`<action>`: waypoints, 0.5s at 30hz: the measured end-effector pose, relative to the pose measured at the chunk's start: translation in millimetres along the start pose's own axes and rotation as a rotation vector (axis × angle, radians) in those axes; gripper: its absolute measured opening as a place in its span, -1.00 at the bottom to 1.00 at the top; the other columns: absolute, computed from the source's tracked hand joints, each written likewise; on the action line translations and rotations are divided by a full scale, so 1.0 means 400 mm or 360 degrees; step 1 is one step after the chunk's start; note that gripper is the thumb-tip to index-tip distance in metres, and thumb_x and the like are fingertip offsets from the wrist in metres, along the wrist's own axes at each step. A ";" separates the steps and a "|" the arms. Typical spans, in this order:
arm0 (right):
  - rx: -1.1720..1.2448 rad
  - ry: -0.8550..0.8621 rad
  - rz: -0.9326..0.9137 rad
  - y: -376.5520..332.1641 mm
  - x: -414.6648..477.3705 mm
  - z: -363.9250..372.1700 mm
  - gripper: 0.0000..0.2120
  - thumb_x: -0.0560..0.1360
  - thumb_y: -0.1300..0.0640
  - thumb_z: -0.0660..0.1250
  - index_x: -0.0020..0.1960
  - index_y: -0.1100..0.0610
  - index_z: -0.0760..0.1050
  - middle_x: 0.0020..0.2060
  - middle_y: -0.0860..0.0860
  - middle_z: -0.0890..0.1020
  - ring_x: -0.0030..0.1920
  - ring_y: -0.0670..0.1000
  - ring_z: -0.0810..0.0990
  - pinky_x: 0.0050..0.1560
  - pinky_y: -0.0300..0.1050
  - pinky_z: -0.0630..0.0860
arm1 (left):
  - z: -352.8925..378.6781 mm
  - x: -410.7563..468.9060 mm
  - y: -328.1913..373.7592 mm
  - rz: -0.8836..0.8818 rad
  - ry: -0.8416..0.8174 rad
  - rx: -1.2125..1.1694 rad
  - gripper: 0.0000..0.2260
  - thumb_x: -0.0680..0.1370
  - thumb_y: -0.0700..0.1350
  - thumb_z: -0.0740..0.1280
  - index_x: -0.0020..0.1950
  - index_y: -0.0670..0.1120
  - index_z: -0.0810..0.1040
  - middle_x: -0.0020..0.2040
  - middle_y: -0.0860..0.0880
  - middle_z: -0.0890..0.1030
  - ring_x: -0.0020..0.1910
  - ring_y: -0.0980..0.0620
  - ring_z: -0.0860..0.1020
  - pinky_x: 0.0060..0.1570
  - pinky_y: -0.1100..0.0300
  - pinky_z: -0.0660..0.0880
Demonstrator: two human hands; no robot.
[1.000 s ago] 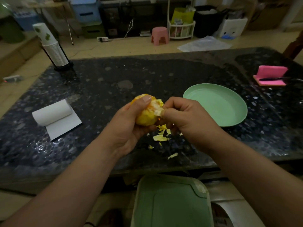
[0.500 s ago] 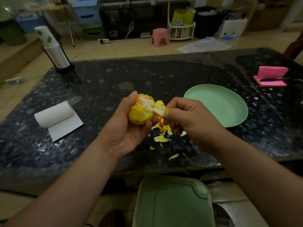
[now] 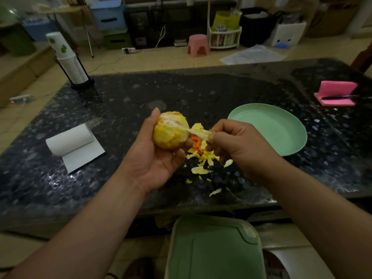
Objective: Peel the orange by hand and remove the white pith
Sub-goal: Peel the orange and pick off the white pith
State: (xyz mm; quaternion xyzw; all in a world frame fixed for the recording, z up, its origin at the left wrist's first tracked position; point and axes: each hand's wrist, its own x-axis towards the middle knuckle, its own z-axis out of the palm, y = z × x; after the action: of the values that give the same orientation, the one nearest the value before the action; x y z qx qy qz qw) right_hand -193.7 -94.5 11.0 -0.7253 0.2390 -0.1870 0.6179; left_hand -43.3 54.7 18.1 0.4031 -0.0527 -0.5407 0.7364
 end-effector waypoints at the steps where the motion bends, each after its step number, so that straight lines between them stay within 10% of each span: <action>1: 0.0003 0.0014 0.0012 0.005 0.002 -0.004 -0.82 0.59 0.28 0.35 -0.18 0.14 0.62 -0.25 0.10 0.70 -0.29 -0.02 0.56 -0.29 -0.08 0.51 | -0.001 0.000 0.003 0.0002 -0.0012 -0.0007 -0.45 0.57 0.33 0.32 0.03 -0.14 0.78 0.05 -0.18 0.69 -0.19 -0.03 0.65 -0.43 0.27 0.57; 11: -0.1042 0.0151 -0.0041 0.075 0.041 -0.006 -0.77 0.67 0.16 0.31 0.24 -0.05 0.64 -0.08 -0.09 0.72 -0.21 -0.17 0.65 -0.24 -0.22 0.52 | -0.010 0.008 -0.004 0.0095 0.0113 0.0240 -0.42 0.58 0.32 0.32 0.33 -0.13 0.62 0.19 -0.25 0.71 -0.17 -0.05 0.66 -0.41 0.27 0.58; 15: -0.1296 0.0099 -0.0022 0.085 0.051 0.002 -0.82 0.66 -0.04 0.37 -0.10 -0.05 0.54 -0.25 -0.08 0.61 -0.21 -0.01 0.60 -0.31 -0.12 0.39 | -0.013 0.014 -0.014 0.0104 0.0131 0.0328 -0.41 0.58 0.33 0.32 0.37 -0.12 0.61 0.23 -0.25 0.70 -0.14 -0.05 0.66 -0.42 0.28 0.57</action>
State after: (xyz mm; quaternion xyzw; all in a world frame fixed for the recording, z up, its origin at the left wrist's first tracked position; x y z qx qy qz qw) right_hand -180.6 -109.6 -23.1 -0.9063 0.3072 -0.1032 0.2713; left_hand -42.4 52.4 9.0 0.4966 -0.0909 -0.4913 0.7098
